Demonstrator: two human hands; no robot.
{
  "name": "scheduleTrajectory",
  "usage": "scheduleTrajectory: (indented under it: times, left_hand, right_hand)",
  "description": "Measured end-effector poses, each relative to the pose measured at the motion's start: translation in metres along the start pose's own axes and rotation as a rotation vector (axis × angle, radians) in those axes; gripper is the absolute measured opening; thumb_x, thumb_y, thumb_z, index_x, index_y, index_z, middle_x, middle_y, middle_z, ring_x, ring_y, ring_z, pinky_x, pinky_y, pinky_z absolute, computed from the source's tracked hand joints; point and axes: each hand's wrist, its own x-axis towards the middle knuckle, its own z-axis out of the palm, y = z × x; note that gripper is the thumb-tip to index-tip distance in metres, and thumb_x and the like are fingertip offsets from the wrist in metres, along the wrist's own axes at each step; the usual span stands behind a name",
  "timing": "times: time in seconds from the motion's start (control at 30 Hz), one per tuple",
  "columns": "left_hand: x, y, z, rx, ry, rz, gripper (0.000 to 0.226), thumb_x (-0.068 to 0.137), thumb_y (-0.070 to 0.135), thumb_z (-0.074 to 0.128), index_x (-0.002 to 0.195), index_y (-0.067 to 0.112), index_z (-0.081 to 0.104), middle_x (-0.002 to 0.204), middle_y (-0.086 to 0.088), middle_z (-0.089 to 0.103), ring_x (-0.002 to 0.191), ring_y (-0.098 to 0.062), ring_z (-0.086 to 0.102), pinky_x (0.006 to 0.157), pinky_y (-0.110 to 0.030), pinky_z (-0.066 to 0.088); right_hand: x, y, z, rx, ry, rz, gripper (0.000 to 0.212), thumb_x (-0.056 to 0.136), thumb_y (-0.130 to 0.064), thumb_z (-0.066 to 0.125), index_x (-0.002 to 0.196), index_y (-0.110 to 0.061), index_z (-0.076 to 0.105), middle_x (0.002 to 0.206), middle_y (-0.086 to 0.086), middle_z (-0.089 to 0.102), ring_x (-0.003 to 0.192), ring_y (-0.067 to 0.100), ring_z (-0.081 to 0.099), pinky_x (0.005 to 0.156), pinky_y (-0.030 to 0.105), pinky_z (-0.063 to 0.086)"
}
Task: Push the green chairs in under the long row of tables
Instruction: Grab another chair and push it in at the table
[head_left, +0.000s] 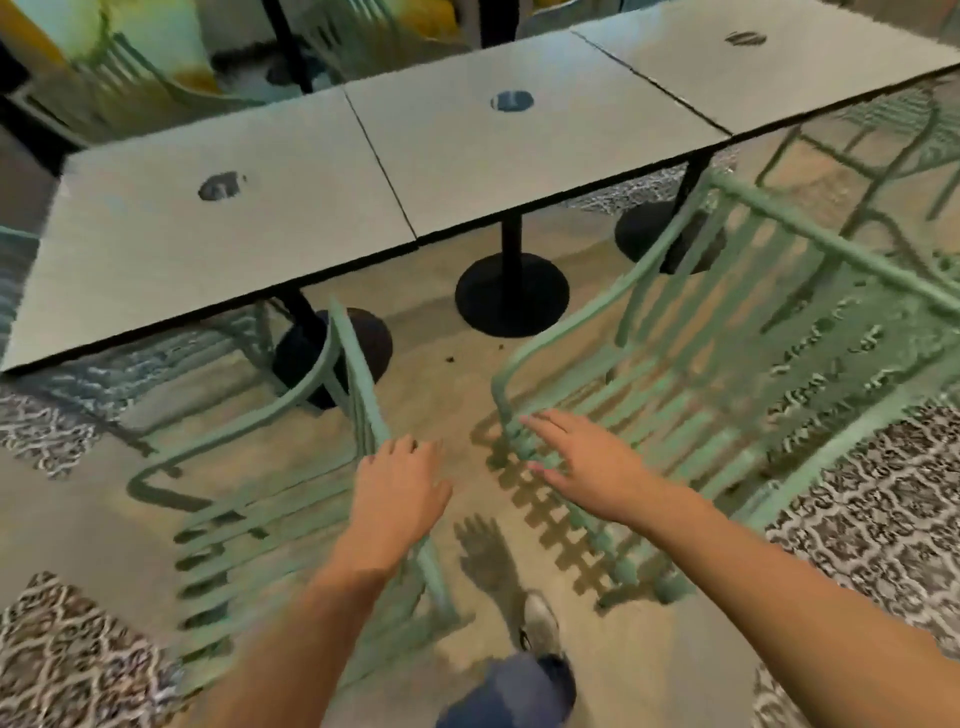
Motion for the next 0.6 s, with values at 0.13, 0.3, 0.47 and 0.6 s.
scheduleTrajectory:
  times: [0.13,0.3,0.47,0.6]
  left_hand:
    - [0.018,-0.009,-0.006,-0.047,-0.044,-0.165,0.044,0.089,0.046,0.046,0.125,0.021,0.052,0.123,-0.004,0.053,0.113,-0.028,0.051,0.090,-0.038,0.039]
    - [0.018,-0.023,-0.010,-0.139,-0.033,-0.388,0.046,0.092,0.045,0.044,0.133,0.023,0.045,0.130,-0.001,0.052,0.120,-0.024,0.048,0.093,-0.038,0.040]
    - [0.026,-0.033,-0.003,-0.211,-0.043,-0.574,0.047,0.087,0.052,0.041,0.122,0.023,0.055,0.117,0.000,0.060,0.110,-0.026,0.057,0.085,-0.038,0.043]
    - [0.037,-0.031,0.008,-0.287,-0.110,-0.740,0.051,0.088,0.054,0.042,0.126,0.020,0.050,0.123,-0.003,0.055,0.114,-0.028,0.054,0.089,-0.037,0.042]
  right_hand:
    - [0.077,-0.001,-0.011,-0.045,-0.074,-0.233,0.060,0.098,-0.044,0.046,0.150,-0.020,0.028,0.153,0.004,0.033,0.140,0.024,0.029,0.113,0.033,0.024]
    - [0.158,-0.030,-0.014,-0.115,-0.186,-0.489,0.060,0.098,-0.046,0.042,0.151,-0.025,0.023,0.155,0.001,0.029,0.143,0.021,0.022,0.115,0.040,0.026]
    - [0.241,-0.061,0.002,-0.267,-0.312,-0.819,0.064,0.095,-0.046,0.046,0.151,-0.022,0.025,0.155,0.004,0.027,0.145,0.023,0.019,0.118,0.042,0.020]
    - [0.309,-0.082,0.025,-0.355,-0.459,-1.140,0.069,0.089,-0.050,0.054,0.148,-0.021,0.035,0.153,0.009,0.034,0.144,0.028,0.024,0.115,0.050,0.023]
